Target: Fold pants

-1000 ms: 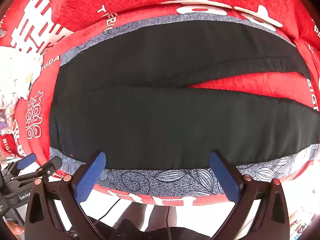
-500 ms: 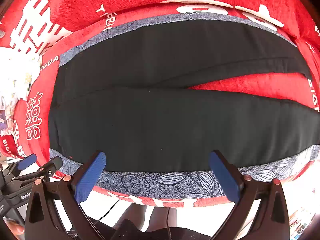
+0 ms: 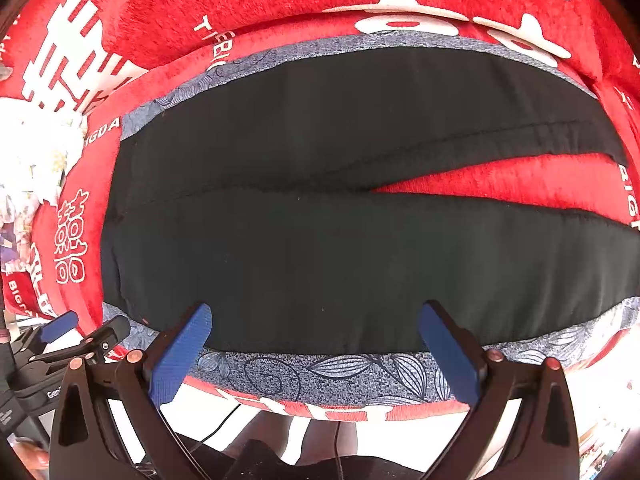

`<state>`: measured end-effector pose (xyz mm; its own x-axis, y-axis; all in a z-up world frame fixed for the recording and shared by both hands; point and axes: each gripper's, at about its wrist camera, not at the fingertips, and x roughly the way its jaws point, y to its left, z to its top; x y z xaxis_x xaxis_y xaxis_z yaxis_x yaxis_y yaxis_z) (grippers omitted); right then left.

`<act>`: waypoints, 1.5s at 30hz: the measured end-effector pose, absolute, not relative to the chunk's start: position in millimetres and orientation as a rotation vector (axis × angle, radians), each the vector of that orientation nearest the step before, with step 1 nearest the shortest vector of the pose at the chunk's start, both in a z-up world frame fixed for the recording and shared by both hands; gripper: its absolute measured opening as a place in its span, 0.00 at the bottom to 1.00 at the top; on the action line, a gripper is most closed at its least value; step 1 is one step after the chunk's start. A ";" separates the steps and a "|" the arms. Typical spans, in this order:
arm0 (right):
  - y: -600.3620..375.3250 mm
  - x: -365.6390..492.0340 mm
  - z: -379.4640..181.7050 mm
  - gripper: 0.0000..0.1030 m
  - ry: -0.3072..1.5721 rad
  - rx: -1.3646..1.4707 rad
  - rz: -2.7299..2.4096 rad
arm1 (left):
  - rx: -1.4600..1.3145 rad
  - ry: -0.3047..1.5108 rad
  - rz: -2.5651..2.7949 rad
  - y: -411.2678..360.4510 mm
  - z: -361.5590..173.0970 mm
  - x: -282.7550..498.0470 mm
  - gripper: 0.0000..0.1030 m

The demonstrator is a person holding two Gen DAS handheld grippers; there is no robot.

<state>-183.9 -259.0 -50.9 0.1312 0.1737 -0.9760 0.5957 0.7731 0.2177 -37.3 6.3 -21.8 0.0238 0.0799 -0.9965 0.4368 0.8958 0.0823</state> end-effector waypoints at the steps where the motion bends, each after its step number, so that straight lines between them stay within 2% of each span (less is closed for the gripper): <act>1: -259.6 -184.6 -50.3 1.00 1.426 0.676 -0.336 | 0.417 1.533 -0.288 6.7 -21.4 -37.6 1.00; 20: -260.0 -208.1 -60.3 1.00 1.382 0.774 -0.359 | 0.416 1.553 -0.322 31.9 -44.8 -40.5 1.00; 33: -212.7 -231.9 -91.7 1.00 1.264 1.206 -0.087 | 0.347 1.555 -0.371 58.6 -52.9 -46.1 1.00; 38: -195.1 -228.6 -106.8 0.99 1.229 1.340 0.032 | 0.170 1.592 -0.446 77.7 -53.0 -47.9 1.00; 42: -182.8 -224.8 -121.9 0.87 1.197 1.468 0.134 | -0.114 1.658 -0.537 115.1 -62.0 -43.6 1.00; 45: -170.6 -228.4 -139.0 0.83 1.222 1.513 0.178 | -0.223 1.698 -0.540 139.8 -77.2 -45.9 1.00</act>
<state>-228.4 -170.6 -139.0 0.4512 0.7499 -0.4837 0.5808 0.1648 0.7972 -45.9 139.8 -77.2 -0.2040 -0.4366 -0.8762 0.1494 0.8707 -0.4686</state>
